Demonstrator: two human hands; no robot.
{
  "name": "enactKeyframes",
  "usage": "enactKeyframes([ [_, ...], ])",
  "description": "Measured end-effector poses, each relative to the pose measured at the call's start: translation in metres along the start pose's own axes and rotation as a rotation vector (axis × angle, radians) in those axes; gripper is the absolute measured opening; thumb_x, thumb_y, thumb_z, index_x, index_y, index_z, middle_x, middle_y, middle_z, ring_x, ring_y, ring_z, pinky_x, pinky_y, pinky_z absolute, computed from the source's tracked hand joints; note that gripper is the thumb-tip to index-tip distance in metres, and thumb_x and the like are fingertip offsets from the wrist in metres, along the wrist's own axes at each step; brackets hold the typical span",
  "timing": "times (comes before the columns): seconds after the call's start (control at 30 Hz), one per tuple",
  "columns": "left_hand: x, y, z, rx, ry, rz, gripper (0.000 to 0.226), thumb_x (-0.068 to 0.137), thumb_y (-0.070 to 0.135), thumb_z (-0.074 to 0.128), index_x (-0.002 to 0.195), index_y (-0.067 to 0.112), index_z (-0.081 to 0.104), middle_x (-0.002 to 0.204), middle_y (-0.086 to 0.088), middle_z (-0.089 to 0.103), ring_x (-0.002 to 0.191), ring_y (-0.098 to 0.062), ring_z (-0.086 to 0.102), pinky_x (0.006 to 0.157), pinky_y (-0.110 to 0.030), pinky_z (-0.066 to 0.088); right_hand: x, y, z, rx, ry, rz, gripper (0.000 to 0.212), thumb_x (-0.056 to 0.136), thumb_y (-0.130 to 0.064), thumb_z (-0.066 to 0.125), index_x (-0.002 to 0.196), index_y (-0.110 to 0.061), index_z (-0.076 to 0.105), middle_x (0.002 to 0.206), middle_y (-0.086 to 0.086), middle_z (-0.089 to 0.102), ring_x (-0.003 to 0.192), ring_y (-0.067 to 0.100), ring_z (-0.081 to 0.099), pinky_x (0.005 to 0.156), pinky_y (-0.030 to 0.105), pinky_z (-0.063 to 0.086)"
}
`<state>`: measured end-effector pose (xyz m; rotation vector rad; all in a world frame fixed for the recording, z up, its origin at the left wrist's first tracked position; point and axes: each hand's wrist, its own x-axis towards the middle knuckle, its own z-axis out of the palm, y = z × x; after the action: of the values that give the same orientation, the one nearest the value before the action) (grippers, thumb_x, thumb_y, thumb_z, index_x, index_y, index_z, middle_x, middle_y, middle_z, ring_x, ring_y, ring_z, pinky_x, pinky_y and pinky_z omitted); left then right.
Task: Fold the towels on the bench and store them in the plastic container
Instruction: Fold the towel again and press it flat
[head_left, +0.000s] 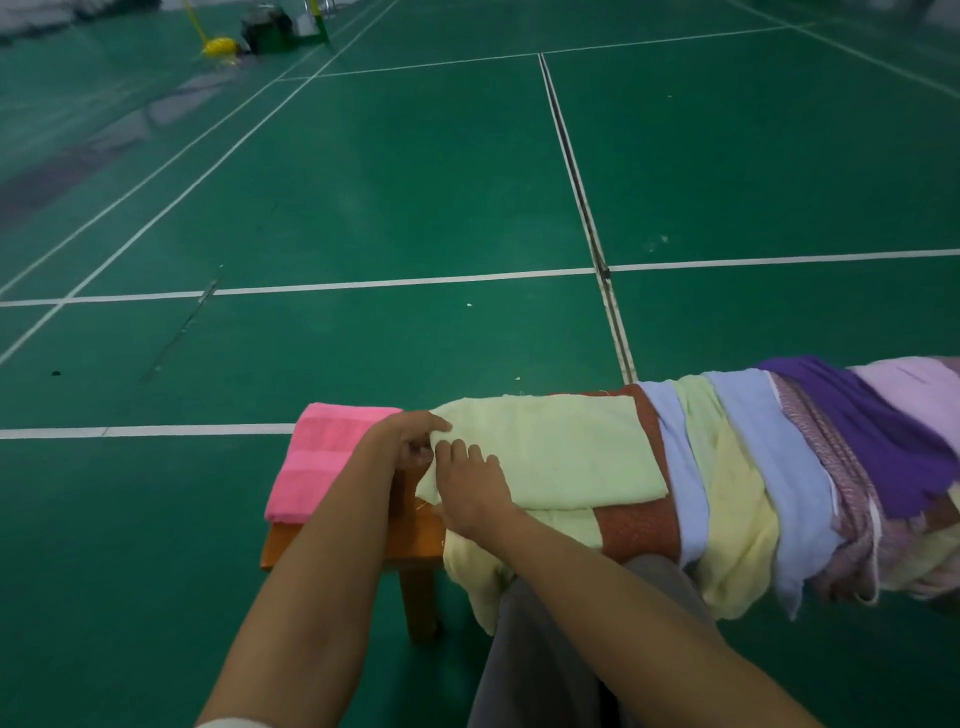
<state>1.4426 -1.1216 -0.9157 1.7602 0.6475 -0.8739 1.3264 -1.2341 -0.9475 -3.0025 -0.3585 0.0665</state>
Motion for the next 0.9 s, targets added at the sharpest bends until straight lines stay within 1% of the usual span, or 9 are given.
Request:
enactKeyframes([
  [0.1,-0.011,0.002,-0.003,0.032,-0.074,-0.051,0.033,0.090,0.029,0.076,0.084,0.014,0.047,0.060,0.000,0.037,0.051,-0.009,0.030,0.049,-0.018,0.033,0.001,-0.002,-0.003,0.079,0.055,0.066,0.052,0.094,-0.026,0.065,0.136,-0.013,0.037,0.116,0.010,0.058,0.093,0.021,0.058,0.079,0.034,0.052],
  [0.23,-0.017,0.003,0.002,0.091,-0.102,0.002,0.029,0.092,0.034,0.072,0.083,0.013,0.057,0.063,-0.001,0.054,0.048,-0.010,0.049,0.046,-0.021,0.043,0.010,0.007,-0.010,0.289,0.022,0.127,0.062,0.095,-0.024,0.066,0.146,-0.014,0.031,0.106,0.006,0.066,0.083,0.021,0.065,0.072,0.032,0.055],
  [0.37,-0.015,0.001,0.013,-0.032,-0.081,0.151,0.035,0.087,0.024,0.078,0.111,0.002,0.066,0.097,-0.014,0.073,0.084,-0.030,0.072,0.075,-0.042,0.061,0.015,0.026,-0.026,0.572,-0.078,0.221,0.061,0.092,-0.015,0.066,0.144,-0.013,0.035,0.114,0.011,0.065,0.097,0.029,0.066,0.078,0.038,0.055],
  [0.47,-0.017,-0.002,0.026,-0.091,-0.024,0.268,0.036,0.078,0.010,0.082,0.108,0.008,0.062,0.113,-0.018,0.069,0.101,-0.033,0.070,0.084,-0.047,0.061,0.011,0.041,-0.036,0.770,-0.192,0.298,0.056,0.089,-0.011,0.065,0.139,-0.012,0.040,0.118,0.013,0.061,0.103,0.029,0.062,0.082,0.040,0.054],
  [0.53,-0.021,-0.001,0.037,-0.113,0.017,0.314,0.028,0.084,0.000,0.074,0.106,0.012,0.061,0.114,-0.017,0.063,0.100,-0.030,0.066,0.075,-0.041,0.060,0.011,0.039,-0.038,0.834,-0.291,0.302,0.074,0.081,-0.022,0.078,0.141,-0.015,0.035,0.122,0.009,0.058,0.108,0.027,0.060,0.086,0.039,0.055],
  [0.63,-0.033,0.010,0.047,-0.143,-0.024,0.324,0.033,0.083,0.012,0.073,0.116,0.012,0.066,0.111,-0.015,0.067,0.091,-0.028,0.070,0.070,-0.038,0.060,0.031,0.035,-0.003,0.867,-0.252,0.347,0.119,0.047,-0.065,0.091,0.142,-0.023,0.033,0.125,0.001,0.056,0.113,0.025,0.061,0.090,0.043,0.058],
  [0.7,-0.040,0.018,0.049,-0.135,-0.044,0.324,0.046,0.075,0.023,0.077,0.118,0.011,0.067,0.108,-0.015,0.072,0.091,-0.029,0.073,0.076,-0.045,0.062,0.034,0.028,-0.004,0.843,-0.170,0.378,0.106,0.058,-0.063,0.084,0.143,-0.024,0.034,0.126,-0.001,0.060,0.108,0.024,0.064,0.088,0.042,0.059],
  [0.8,-0.052,0.026,0.049,-0.188,-0.070,0.359,0.035,0.084,0.012,0.075,0.118,0.006,0.068,0.114,-0.013,0.073,0.104,-0.029,0.071,0.095,-0.051,0.057,0.020,0.022,-0.039,0.826,-0.037,0.475,0.068,0.090,-0.028,0.068,0.148,-0.014,0.034,0.129,0.008,0.064,0.107,0.030,0.067,0.084,0.037,0.057],
  [0.9,-0.049,0.025,0.050,-0.278,-0.017,0.373,0.022,0.093,0.000,0.064,0.115,-0.001,0.061,0.109,-0.016,0.068,0.103,-0.036,0.069,0.086,-0.048,0.060,0.019,0.032,-0.041,0.869,-0.081,0.631,0.057,0.095,-0.018,0.060,0.146,-0.009,0.035,0.129,0.013,0.060,0.113,0.032,0.063,0.089,0.038,0.055],
])
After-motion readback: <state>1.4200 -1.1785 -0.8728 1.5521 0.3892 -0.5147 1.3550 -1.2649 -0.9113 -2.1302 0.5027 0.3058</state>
